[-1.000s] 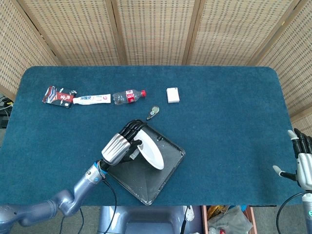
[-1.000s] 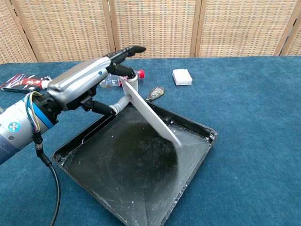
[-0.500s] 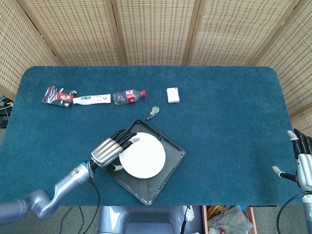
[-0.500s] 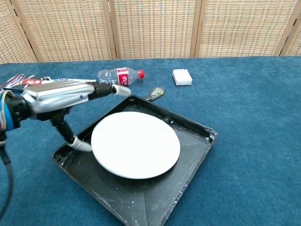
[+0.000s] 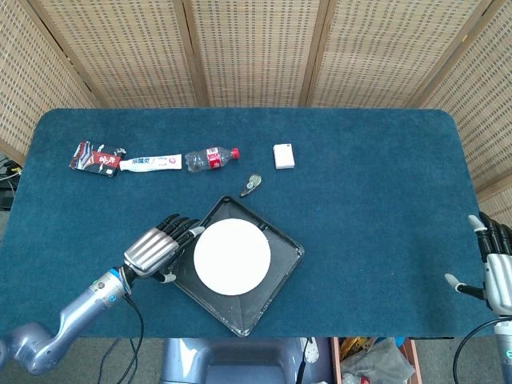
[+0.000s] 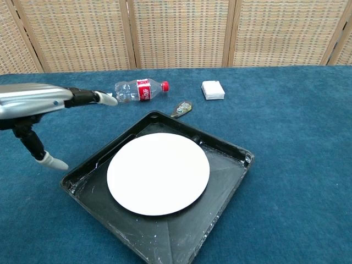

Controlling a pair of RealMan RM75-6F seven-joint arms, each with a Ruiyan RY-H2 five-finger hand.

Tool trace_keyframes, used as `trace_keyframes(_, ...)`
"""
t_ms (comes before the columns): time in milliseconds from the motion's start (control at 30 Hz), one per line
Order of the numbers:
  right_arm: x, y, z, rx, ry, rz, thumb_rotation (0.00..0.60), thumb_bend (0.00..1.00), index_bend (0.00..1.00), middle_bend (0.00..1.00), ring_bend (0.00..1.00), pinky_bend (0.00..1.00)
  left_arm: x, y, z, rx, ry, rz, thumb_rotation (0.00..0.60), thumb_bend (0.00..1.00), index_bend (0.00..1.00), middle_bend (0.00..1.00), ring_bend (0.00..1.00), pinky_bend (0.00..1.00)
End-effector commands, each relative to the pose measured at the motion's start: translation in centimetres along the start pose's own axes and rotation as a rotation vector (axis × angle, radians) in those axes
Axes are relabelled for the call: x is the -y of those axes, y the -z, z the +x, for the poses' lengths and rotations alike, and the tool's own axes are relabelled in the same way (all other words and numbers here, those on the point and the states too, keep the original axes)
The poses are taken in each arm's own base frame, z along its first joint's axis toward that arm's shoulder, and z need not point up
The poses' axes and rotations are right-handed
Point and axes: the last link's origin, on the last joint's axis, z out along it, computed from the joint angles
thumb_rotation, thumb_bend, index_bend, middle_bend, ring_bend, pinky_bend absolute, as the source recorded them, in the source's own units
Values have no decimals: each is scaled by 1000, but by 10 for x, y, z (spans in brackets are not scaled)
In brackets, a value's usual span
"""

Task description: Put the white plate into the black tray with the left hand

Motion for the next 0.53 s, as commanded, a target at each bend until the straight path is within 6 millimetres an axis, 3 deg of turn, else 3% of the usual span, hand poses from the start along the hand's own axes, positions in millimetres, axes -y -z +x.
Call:
trace_keyframes(33, 0, 1, 1, 0, -4, 2, 600, 0, 0, 0, 0, 0, 36, 35, 15, -115, 8, 188, 600, 0, 0, 0, 0, 0)
trace_keyframes(100, 0, 1, 1, 0, -4, 3, 600, 0, 0, 0, 0, 0, 54, 58, 17, -185, 13, 321, 600, 0, 0, 0, 0, 0)
trace_keyframes(167, 0, 2, 2, 1, -4, 6, 600, 0, 0, 0, 0, 0, 76, 93, 16, -283, -3, 527, 600, 0, 0, 0, 0, 0)
trace_keyframes(300, 0, 2, 2, 5, -3, 8, 600, 0, 0, 0, 0, 0, 78, 126, 8, -343, -15, 646, 600, 0, 0, 0, 0, 0)
trace_keyframes(533, -1, 2, 2, 5, 0, 6, 600, 0, 0, 0, 0, 0, 78, 152, -1, -372, 19, 670, 600, 0, 0, 0, 0, 0)
